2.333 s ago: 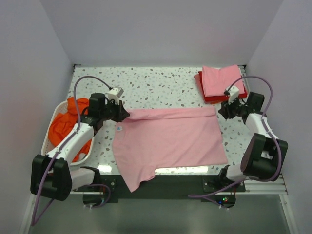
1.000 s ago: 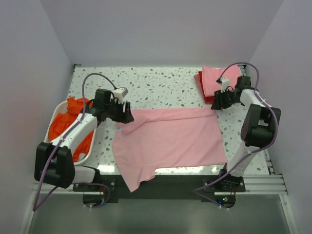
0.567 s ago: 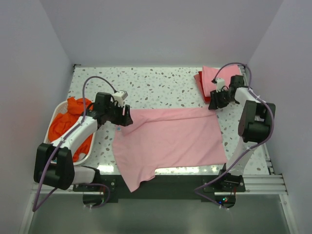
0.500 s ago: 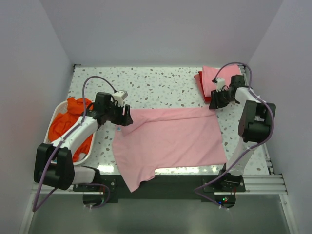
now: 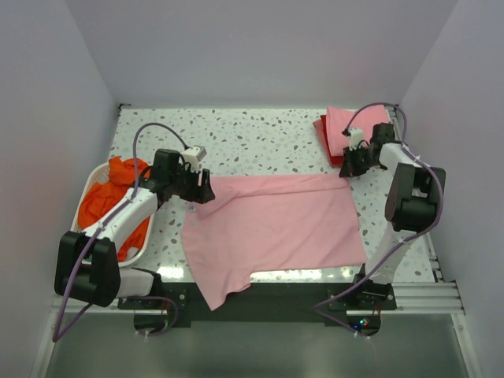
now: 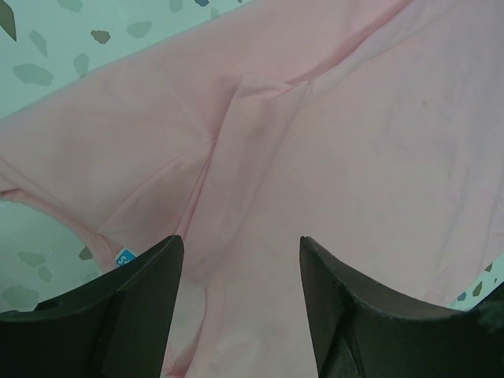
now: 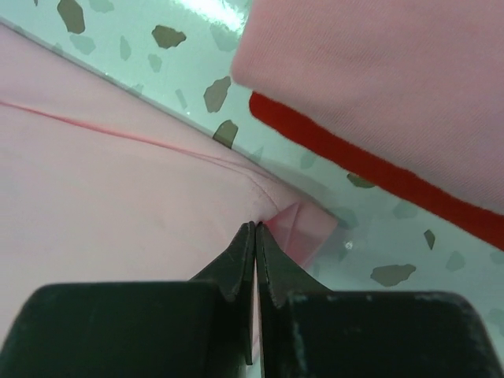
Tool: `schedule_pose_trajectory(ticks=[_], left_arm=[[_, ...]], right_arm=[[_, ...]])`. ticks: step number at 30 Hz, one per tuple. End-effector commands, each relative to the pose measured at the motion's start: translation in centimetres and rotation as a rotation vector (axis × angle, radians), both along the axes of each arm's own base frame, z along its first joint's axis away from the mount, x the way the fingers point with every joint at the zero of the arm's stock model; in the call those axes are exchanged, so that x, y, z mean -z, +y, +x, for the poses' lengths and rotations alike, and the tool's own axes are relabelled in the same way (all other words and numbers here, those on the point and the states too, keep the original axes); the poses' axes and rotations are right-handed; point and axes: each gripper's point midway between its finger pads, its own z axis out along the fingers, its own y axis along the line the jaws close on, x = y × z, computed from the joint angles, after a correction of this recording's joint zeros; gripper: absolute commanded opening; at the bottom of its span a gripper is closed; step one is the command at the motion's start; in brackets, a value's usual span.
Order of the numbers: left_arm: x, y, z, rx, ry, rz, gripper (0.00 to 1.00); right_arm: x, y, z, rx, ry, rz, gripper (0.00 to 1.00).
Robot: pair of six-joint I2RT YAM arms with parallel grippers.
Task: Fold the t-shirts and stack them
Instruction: Fold the tshirt
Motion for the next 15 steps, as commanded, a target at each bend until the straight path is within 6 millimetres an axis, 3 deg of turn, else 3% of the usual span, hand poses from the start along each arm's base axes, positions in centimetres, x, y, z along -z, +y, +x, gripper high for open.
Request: schedule_pose_trajectory(ticks=[1, 8, 15], left_arm=[[-1.0, -0.4, 0.5, 0.031, -0.069, -0.006, 0.66], [-1.1, -0.4, 0.5, 0.034, -0.073, -0.01, 0.66], [-1.1, -0.6, 0.4, 0.039, -0.074, -0.015, 0.66]], right_arm=[[-3.2, 0.3, -0.3, -0.03, -0.098, 0.016, 0.0], [-3.7, 0.7, -3.0, -0.089, -0.116, 0.016, 0.0], [-2.0, 0.7, -5.8, -0.153, -0.072, -0.019, 0.0]])
